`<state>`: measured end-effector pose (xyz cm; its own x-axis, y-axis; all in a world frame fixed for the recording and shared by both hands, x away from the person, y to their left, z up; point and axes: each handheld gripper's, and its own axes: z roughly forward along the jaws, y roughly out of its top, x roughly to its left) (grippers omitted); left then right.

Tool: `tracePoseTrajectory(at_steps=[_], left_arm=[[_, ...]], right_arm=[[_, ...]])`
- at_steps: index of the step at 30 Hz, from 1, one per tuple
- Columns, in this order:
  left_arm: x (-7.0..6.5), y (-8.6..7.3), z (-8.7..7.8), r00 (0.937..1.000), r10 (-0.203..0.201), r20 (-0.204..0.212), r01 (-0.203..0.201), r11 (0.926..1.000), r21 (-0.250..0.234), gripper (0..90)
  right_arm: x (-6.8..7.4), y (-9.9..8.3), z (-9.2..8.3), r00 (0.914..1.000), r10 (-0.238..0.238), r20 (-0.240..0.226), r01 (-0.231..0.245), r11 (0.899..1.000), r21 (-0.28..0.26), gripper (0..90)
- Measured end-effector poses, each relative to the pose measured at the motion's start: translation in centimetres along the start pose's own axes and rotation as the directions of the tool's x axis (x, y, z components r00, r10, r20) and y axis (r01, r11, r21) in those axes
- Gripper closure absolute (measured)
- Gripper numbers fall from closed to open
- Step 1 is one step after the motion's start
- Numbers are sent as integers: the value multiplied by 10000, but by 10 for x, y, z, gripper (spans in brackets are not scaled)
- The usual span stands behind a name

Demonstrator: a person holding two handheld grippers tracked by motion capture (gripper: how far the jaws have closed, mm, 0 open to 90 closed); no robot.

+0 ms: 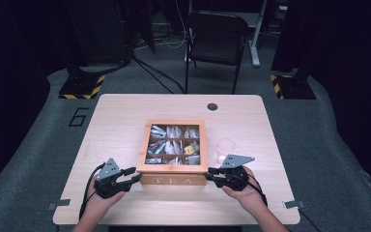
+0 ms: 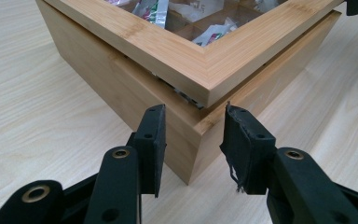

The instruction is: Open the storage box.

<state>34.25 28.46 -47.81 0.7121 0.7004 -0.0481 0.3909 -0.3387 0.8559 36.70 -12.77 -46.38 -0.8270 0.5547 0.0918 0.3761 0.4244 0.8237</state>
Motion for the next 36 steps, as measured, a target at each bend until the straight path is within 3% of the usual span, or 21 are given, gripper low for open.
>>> tracePoseTrajectory(at_steps=[17, 20, 32, 36], left_arm=[[-2, 12, 9, 9997, 248, -23, -248, 9996, -131, 588], [-2, 13, 10, 10000, 20, 8, -20, 9999, -153, 587], [-2, 19, 7, 10000, 26, 77, -27, 9999, 150, 585], [-1, 23, 5, 9999, -100, 85, 101, 9999, -72, 586]], right_arm=[[-1, 2, -2, 9999, 124, -56, -125, 9997, -197, 714], [-1, 1, -2, 9999, 119, -61, -121, 9997, -233, 714], [-2, 1, -3, 9998, 102, -183, -109, 9992, -378, 718], [-2, 0, -4, 9998, 178, -45, -179, 9993, -327, 711]])
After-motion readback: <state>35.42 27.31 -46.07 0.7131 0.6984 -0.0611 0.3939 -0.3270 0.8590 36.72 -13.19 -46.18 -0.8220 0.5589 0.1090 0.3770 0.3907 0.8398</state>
